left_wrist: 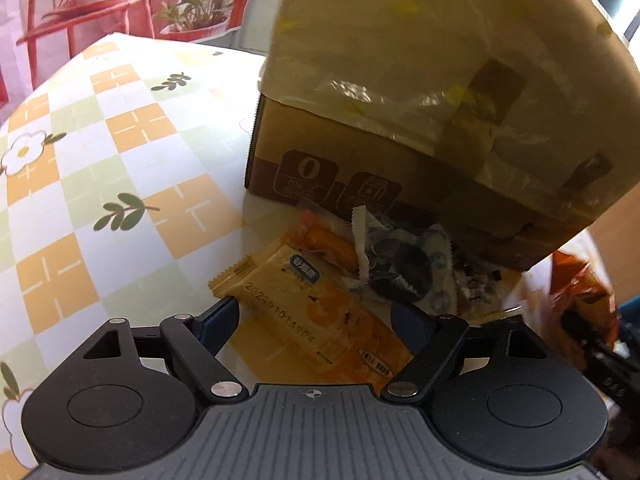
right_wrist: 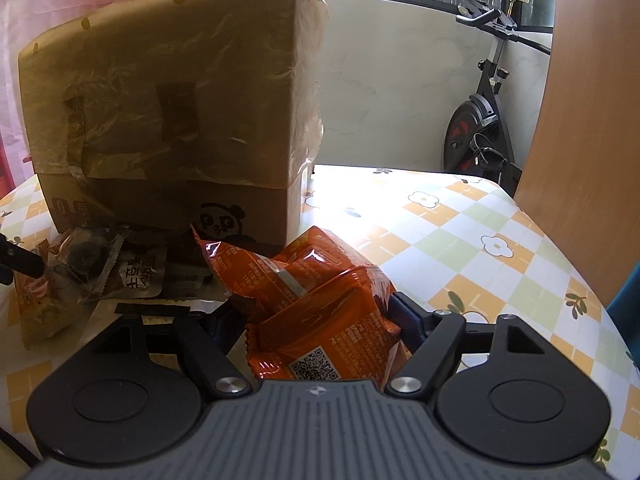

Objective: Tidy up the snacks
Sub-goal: 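Lower the right tool onto the orange chip bag while the left tool lowers toward the wrapped bar, then close the right tool on the orange bag while the left tool grasps the wrapped bar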

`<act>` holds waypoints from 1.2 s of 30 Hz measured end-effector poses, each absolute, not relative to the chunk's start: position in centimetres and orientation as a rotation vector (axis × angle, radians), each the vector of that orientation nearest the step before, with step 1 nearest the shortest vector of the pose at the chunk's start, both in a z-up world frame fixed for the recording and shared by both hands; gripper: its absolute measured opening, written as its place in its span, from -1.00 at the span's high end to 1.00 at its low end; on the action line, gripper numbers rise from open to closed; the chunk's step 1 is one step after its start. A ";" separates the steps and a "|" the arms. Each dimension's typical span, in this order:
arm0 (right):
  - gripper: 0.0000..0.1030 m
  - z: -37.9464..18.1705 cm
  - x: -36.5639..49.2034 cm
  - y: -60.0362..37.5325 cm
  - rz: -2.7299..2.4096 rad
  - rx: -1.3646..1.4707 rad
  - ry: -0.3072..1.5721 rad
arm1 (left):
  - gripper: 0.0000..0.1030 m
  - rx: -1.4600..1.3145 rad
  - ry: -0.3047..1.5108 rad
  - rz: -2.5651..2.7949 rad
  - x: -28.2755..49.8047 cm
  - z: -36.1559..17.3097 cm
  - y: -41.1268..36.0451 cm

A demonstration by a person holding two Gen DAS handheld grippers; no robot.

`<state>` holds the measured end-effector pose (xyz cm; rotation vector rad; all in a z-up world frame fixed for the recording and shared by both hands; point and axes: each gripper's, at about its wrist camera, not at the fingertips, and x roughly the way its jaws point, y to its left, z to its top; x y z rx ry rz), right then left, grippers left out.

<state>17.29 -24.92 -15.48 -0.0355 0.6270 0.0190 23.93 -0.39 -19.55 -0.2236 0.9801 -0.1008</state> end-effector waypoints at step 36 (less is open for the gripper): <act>-0.48 -13.7 15.9 -26.0 0.005 0.123 0.603 | 0.49 -0.221 0.885 -0.076 21.1 -17.8 4.7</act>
